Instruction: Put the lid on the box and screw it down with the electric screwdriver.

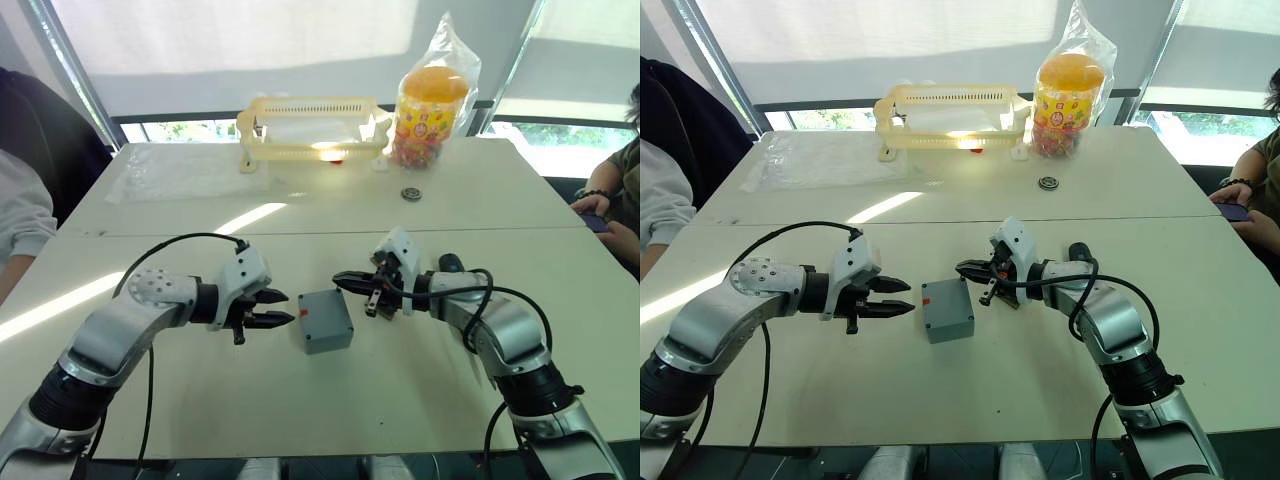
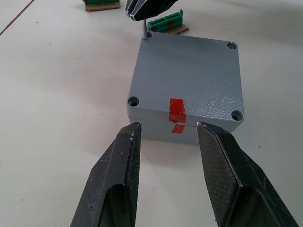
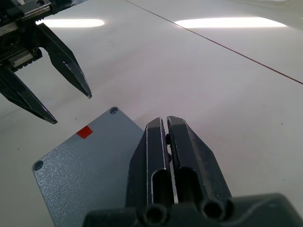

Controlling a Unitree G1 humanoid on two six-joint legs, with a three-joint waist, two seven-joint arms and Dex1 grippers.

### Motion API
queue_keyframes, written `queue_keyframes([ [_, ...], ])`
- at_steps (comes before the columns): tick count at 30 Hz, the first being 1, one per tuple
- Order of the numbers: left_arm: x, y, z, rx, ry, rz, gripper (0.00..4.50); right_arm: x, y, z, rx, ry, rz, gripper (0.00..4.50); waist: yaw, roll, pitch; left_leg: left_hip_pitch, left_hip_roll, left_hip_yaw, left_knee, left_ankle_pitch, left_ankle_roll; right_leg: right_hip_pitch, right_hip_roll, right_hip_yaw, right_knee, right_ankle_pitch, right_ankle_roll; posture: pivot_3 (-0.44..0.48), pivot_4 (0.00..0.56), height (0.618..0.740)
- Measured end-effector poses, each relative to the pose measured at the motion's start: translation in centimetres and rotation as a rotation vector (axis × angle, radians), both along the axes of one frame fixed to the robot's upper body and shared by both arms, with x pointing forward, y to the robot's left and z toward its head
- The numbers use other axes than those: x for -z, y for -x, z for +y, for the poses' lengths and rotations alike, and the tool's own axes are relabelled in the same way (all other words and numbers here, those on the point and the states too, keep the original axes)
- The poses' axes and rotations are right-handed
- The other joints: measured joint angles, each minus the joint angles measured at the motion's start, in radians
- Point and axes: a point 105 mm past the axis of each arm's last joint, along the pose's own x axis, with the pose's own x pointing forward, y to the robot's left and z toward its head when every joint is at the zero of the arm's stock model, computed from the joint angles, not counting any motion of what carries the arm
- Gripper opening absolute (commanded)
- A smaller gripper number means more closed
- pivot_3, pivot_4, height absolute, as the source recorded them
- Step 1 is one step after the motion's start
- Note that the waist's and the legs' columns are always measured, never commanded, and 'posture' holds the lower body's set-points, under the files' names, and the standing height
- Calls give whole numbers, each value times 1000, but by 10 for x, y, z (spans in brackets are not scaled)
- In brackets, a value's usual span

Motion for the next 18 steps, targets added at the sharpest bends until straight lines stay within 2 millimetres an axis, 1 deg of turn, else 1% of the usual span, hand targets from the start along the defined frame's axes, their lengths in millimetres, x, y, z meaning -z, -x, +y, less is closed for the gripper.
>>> queue_keyframes([
  [12, 0, 0, 0, 2, 0, 0, 1873, 0, 0, -2, 1, 8, -1, 24, 0, 0, 0, 0, 0, 0, 0, 0, 0, 0, 0, 0, 0, 0, 0, 0, 150, 740],
  [18, 0, 0, 0, 3, 0, 0, 1873, 1, -1, -6, 8, 24, -2, 24, 0, 0, 0, 0, 0, 0, 0, 0, 0, 0, 0, 0, 0, 0, 0, 0, 150, 740],
])
